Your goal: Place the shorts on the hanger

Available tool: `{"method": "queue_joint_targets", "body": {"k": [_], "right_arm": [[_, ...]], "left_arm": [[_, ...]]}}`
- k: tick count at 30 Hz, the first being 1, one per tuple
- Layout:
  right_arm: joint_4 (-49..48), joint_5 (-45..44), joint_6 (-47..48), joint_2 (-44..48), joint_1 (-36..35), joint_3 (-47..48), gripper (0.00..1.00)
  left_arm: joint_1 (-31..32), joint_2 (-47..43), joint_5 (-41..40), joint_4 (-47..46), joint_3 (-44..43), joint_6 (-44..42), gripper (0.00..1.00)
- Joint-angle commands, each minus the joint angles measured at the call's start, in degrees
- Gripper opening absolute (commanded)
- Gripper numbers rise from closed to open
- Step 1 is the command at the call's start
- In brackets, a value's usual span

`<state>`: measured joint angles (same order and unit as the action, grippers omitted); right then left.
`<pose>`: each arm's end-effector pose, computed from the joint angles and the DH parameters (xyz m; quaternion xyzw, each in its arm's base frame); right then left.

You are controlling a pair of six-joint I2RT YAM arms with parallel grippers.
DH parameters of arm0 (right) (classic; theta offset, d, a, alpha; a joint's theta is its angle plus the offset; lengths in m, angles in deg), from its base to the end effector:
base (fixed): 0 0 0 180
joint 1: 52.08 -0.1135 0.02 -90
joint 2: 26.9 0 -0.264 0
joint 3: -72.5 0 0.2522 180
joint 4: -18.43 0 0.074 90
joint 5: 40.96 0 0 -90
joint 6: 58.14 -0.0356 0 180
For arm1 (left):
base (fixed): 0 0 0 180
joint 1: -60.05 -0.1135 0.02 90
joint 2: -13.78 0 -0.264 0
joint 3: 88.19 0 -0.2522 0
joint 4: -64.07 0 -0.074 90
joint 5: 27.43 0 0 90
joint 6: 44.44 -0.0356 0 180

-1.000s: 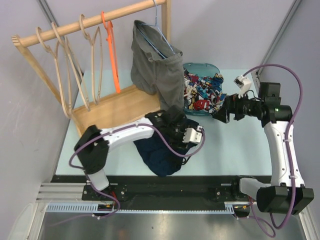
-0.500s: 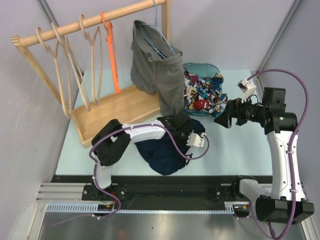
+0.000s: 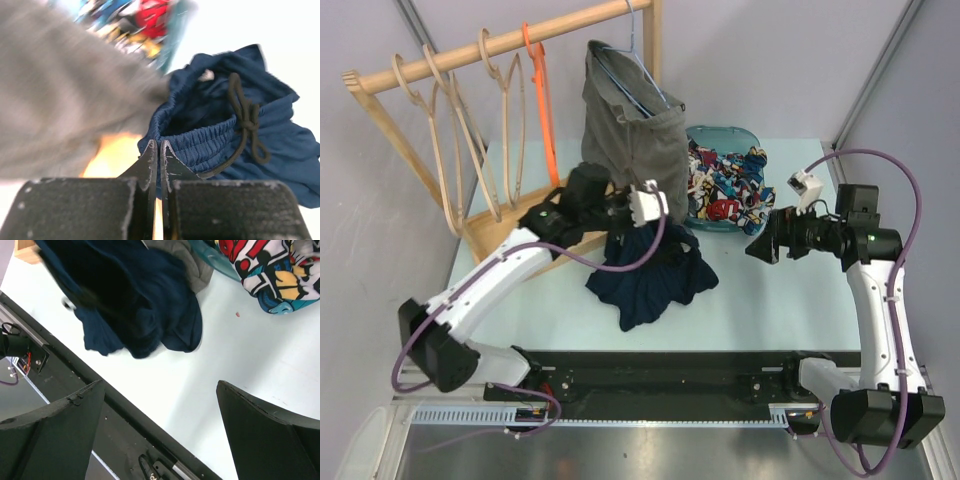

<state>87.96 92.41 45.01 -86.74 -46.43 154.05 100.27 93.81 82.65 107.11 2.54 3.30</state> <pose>0.1902 0.0057 0.3610 -0.1894 0.8564 0.2855 0.3862 0.2307 -0.2111 0.3542 0.6344 0.5990 -0.1455 0.4665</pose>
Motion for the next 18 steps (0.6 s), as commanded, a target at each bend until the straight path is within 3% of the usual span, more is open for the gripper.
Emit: {"method": "queue_joint_targets", "body": {"k": [1,6,10,11,14,18], "right_arm": [[-4.1,1.0,1.7,-0.9,-0.1,-2.8,0.98],[-8.4,0.2,5.7,-0.6,-6.2,-9.0,0.98],[-16.5,-4.9,7.2,0.7,-19.2,-15.4,0.97],[-18.3,-8.0,5.9,0.5,-25.2,-17.4,0.97],[-25.5,-11.6,1.4,-1.2,-33.8,-20.5,0.97],[-33.2,-19.5,-4.9,-5.2,-41.2,-22.4,1.0]], "left_arm": [[-4.7,-4.9,-5.8,3.6,1.6,6.4,0.0],[-7.6,-5.6,-12.2,3.4,5.8,13.5,0.0],[-8.1,-4.1,-18.4,2.6,6.3,18.4,0.0],[-8.3,-3.8,-19.2,2.2,6.5,18.9,0.0],[-8.6,-3.1,-21.8,0.8,6.7,20.0,0.0],[-9.1,-2.0,-22.1,0.4,6.2,21.0,0.0]]}}
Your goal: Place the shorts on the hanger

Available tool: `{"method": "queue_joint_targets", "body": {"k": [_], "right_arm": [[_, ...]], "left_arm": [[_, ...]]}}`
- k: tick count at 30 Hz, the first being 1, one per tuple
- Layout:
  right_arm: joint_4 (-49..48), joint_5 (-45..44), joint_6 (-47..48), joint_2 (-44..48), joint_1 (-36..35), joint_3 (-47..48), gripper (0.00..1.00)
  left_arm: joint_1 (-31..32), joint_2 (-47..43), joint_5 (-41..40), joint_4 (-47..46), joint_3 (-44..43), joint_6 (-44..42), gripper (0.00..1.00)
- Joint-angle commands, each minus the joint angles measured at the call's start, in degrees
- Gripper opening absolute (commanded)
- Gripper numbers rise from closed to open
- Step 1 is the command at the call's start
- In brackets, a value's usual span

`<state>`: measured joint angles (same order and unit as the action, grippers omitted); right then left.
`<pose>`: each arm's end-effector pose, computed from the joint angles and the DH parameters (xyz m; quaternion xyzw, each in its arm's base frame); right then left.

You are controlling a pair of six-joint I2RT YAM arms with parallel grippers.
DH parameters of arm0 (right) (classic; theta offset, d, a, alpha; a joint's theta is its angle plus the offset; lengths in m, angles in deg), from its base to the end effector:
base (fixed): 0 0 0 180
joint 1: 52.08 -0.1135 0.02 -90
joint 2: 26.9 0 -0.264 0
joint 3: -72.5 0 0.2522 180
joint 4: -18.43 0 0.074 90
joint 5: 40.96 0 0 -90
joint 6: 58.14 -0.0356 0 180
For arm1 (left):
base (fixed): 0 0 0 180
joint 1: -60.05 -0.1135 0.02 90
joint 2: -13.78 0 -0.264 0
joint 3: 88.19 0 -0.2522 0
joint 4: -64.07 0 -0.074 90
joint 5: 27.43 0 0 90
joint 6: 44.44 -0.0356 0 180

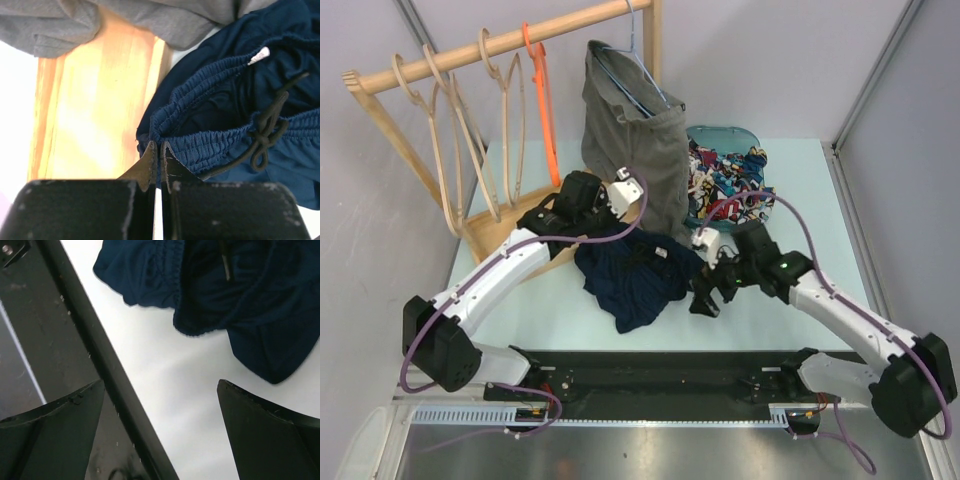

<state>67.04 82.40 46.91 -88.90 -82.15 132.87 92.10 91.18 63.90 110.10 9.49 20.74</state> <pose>0.1758 0.1244 0.2597 -0.4357 0.7945 0.3102 0.2877 0.2507 -0.1579 0.3207 0.4377 0.7982 -0.0366 0.4123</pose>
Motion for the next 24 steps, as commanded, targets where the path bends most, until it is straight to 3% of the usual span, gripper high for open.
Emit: {"method": "queue_joint_targets", "body": {"k": [1,6,13,18,19,22,23,24], "right_arm": [[-15.0,-9.9,-8.2,-4.1,-6.2,-1.3,1.0],[-21.4,-14.2,-16.4,-12.1,-10.0,-1.5,1.0],[-25.2,-16.8,-30.4,-18.4,-10.1,-1.4,0.93],[-25.0,-18.3,-34.1,-21.7,-10.6,-1.3,0.81],[-25.1,-18.5,-34.2,-22.4,-10.6,-1.4,0.76],[-26.1,-18.1,-33.5,-22.6,-10.5,-1.4,0.25],[-25.5,-18.4,-32.6,-21.6,-10.3,-0.9,0.0],[-24.5,-18.9,-31.0,-20.8,-9.8,-0.6,0.0]], "left_arm": [[-0.9,0.6,-3.3,-3.0,-0.9,3.7,0.0],[-1.3,-0.2,-1.9,-4.3,0.5,5.5,0.0],[-1.3,-2.0,-0.2,-7.5,2.9,7.6,0.0],[-1.3,-2.2,0.7,-8.5,3.8,8.6,0.0],[-1.3,-2.1,1.5,-8.8,4.0,8.6,0.0],[-1.4,-2.3,3.4,-8.3,4.0,8.9,0.0],[-1.4,-3.0,5.6,-8.1,4.2,8.5,0.0],[-1.3,-3.7,6.8,-8.0,4.5,8.0,0.0]]}}
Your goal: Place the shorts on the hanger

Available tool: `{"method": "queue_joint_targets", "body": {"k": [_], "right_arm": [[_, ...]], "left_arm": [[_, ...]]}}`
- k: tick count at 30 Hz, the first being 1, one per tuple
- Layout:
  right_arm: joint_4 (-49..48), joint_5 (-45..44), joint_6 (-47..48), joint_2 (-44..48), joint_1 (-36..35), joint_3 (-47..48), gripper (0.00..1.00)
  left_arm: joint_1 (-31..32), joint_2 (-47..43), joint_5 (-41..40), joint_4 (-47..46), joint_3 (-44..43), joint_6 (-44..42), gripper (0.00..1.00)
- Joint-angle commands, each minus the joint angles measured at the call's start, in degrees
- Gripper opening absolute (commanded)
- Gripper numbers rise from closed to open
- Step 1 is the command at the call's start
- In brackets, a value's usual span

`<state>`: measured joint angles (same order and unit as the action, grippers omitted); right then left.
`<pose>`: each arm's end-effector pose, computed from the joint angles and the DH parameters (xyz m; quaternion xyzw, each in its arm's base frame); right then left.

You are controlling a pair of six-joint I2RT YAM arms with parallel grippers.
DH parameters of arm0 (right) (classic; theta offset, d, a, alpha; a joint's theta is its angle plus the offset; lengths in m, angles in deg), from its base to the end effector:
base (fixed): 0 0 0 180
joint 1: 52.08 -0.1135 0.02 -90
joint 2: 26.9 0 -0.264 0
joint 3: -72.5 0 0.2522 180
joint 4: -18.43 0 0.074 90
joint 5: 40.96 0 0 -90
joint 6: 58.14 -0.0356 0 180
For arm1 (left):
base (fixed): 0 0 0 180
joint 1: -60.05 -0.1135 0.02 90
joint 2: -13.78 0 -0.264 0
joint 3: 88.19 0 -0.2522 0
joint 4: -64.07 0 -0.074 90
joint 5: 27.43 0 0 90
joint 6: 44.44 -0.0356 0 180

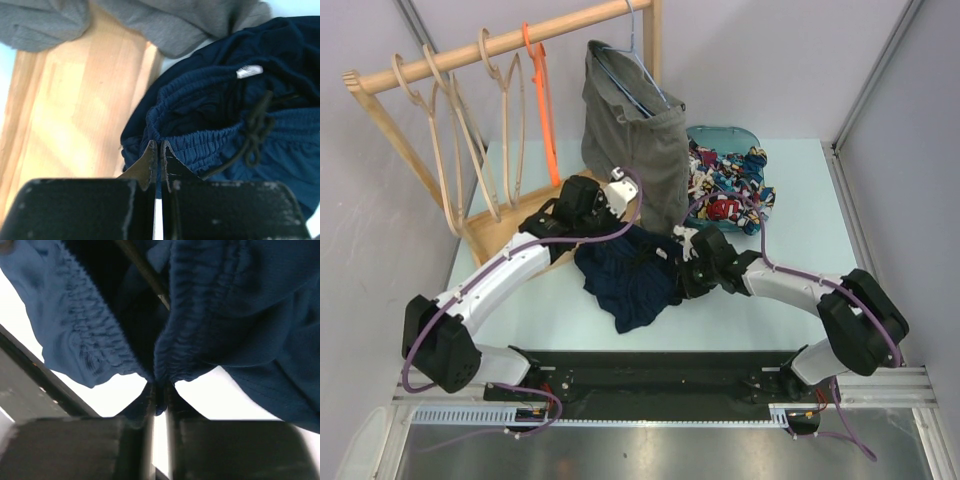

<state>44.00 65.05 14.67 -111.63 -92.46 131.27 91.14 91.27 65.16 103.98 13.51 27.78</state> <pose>0.2144 0.1952 0.1813 -0.2329 0.9067 0.2723 0.2226 0.2561 -0.1563 0.3057 0.3823 0.8179 -0.0701 0.4244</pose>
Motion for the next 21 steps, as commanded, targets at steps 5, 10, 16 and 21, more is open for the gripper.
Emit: {"method": "queue_joint_targets", "body": {"k": [5,10,16,21], "right_arm": [[13.5,-1.3,10.8,9.1,8.7,8.5,0.0],[32.4,0.0,35.1,17.3,15.4,21.5,0.0],[47.5,0.4,57.1,24.0,14.2,22.5,0.0],[46.9,0.5,54.6,26.5,13.2,19.8,0.0]], "left_arm": [[-0.4,-11.2,13.1,-0.2,4.5,-5.7,0.0],[-0.4,-21.1,20.5,5.8,9.6,-12.5,0.01],[-0.1,-22.7,31.2,13.7,11.4,-20.7,0.84],[2.8,-19.3,32.1,4.1,13.3,-18.8,0.87]]}}
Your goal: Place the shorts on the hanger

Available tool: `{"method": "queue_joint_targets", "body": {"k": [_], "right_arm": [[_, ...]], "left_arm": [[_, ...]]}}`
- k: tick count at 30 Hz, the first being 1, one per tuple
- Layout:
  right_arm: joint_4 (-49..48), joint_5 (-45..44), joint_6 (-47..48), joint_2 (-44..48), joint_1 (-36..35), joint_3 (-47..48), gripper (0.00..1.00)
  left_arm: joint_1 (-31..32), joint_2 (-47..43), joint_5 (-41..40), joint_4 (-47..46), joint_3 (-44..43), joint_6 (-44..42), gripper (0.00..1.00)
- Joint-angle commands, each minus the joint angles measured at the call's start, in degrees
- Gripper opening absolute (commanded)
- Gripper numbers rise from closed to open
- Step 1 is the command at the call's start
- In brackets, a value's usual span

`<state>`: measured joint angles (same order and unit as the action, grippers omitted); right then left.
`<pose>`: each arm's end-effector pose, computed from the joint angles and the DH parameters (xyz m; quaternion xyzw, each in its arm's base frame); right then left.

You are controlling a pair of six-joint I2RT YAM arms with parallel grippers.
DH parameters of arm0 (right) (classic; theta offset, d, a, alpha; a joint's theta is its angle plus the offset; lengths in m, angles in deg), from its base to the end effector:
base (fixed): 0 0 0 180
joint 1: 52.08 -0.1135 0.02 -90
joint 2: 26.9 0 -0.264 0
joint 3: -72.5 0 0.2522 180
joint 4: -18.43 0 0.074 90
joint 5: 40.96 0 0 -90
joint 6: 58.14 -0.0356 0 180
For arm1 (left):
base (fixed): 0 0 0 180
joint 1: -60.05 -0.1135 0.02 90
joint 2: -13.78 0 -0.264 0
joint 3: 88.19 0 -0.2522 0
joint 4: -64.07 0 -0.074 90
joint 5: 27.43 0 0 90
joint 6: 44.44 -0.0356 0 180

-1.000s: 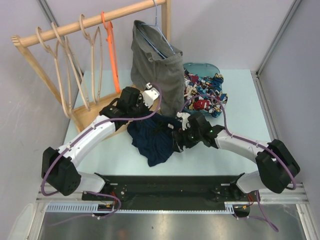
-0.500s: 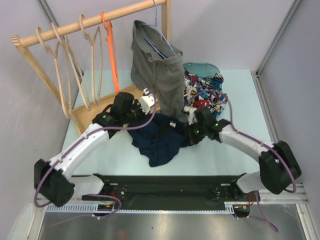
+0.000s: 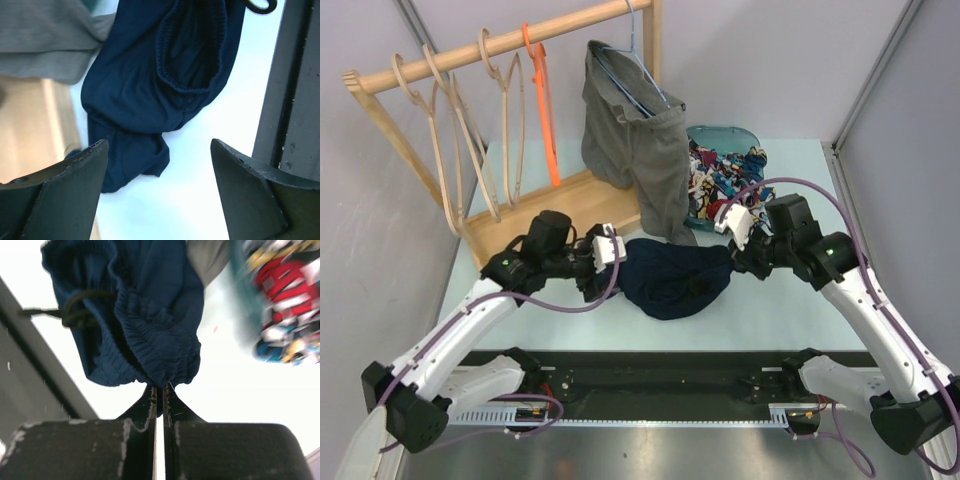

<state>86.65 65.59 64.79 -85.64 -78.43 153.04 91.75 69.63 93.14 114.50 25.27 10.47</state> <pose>0.1673 0.0942 0.3545 -0.5009 0.7722 0.1123 0.3744 0.1607 -0.1205 0.3119 0.5742 0.6675 -0.2264 0.4165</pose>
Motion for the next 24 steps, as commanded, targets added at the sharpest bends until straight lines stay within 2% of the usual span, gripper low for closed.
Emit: {"method": "queue_joint_targets", "body": {"k": [1,6,12,13,16,21,24], "right_arm": [[3.9,-0.7,3.9,1.2,-1.2,-2.4,0.0],[1.7,-2.6,1.4,2.6,-2.8,-3.5,0.0],[1.3,-4.3,-0.6,3.3,-5.4,-3.9,0.0],[1.2,-4.6,-0.8,3.3,-5.7,-3.9,0.0],[1.0,-5.4,-0.9,3.4,-6.9,-4.1,0.0],[1.2,-6.2,-0.9,3.7,-7.5,-4.1,0.0],[1.5,-6.5,-0.8,4.4,-7.8,-4.2,0.0]], "left_arm": [[4.9,2.9,2.6,-8.0,2.8,-2.3,0.87],[11.4,8.9,0.3,-14.6,5.8,-6.0,0.88],[12.2,17.2,-0.9,-18.7,6.4,-7.9,0.91],[12.2,18.5,-0.5,-18.4,5.8,-9.5,0.97],[12.6,21.6,1.1,-18.2,5.7,-12.6,0.98],[13.6,26.6,1.1,-21.5,4.6,-14.0,0.94],[13.7,29.4,0.6,-22.9,2.6,-12.6,0.84]]}}
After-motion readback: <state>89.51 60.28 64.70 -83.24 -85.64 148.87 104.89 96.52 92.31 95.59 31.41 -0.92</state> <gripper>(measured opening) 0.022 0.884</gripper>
